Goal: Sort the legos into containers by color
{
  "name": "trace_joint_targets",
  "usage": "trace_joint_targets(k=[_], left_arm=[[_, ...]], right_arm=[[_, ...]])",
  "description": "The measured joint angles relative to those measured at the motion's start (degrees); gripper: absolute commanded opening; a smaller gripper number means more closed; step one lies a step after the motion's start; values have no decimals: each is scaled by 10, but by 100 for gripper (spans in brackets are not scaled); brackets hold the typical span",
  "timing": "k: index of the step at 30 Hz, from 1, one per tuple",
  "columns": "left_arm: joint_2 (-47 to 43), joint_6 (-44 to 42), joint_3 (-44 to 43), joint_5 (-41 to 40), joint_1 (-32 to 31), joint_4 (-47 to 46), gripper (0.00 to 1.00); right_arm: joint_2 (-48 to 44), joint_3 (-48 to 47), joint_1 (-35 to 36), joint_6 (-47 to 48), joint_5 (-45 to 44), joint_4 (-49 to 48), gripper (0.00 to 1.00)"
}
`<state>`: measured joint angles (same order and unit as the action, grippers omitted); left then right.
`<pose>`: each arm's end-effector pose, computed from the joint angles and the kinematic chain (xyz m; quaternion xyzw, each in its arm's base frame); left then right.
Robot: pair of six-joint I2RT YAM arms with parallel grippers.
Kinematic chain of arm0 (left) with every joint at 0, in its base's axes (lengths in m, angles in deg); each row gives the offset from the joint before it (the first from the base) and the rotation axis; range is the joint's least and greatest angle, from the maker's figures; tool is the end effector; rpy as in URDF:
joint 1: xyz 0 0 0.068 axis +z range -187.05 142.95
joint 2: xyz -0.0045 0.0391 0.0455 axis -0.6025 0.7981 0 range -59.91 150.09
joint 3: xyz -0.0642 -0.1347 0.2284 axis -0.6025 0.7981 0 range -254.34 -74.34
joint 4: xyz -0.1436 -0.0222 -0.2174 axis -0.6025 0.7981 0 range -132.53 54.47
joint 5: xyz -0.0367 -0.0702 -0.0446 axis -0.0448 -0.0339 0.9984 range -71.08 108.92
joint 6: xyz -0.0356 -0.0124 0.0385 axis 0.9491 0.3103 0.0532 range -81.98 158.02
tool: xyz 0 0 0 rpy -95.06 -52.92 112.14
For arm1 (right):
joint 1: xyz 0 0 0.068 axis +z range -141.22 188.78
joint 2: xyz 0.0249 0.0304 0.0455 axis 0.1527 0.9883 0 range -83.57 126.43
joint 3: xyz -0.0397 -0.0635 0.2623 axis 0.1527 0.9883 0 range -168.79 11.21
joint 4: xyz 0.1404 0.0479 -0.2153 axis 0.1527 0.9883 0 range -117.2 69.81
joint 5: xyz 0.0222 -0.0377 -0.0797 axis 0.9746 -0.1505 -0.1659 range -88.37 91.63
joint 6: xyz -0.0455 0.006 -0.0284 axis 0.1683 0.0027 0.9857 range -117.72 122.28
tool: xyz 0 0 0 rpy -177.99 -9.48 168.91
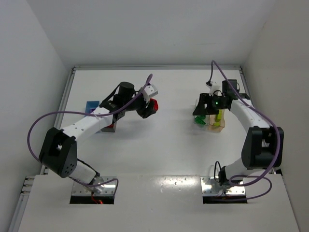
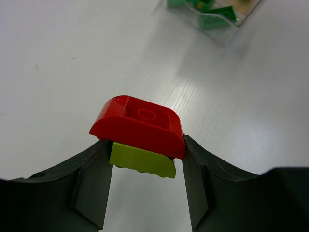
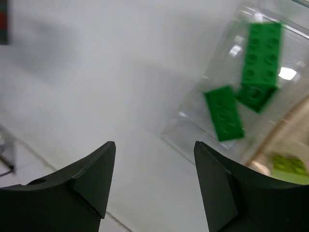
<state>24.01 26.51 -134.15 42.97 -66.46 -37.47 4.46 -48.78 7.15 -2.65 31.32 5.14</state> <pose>0.2831 -0.1762 0.2789 0.3936 0.7534 -0.2545 0.4612 0.3076 0.0088 0.2239 -0.0120 0.9367 0.2547 0.2399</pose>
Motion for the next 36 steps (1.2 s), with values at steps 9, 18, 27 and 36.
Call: trace_joint_targets(k=[9,18,27,36], left_arm=[[0,59,17,179,21,-38,34],[1,74,19,236,-13,-48,34],[19,44,12,124,-63,-13,32],[21,38,4,17,-64,-7,29]], right_arm=[[47,-54,44,-14,326,-22,68],[94,-105,123,-30,437,-22,68],[97,-143,178,-31,385,-15,67],[97,-143,192,-36,265,-4,65]])
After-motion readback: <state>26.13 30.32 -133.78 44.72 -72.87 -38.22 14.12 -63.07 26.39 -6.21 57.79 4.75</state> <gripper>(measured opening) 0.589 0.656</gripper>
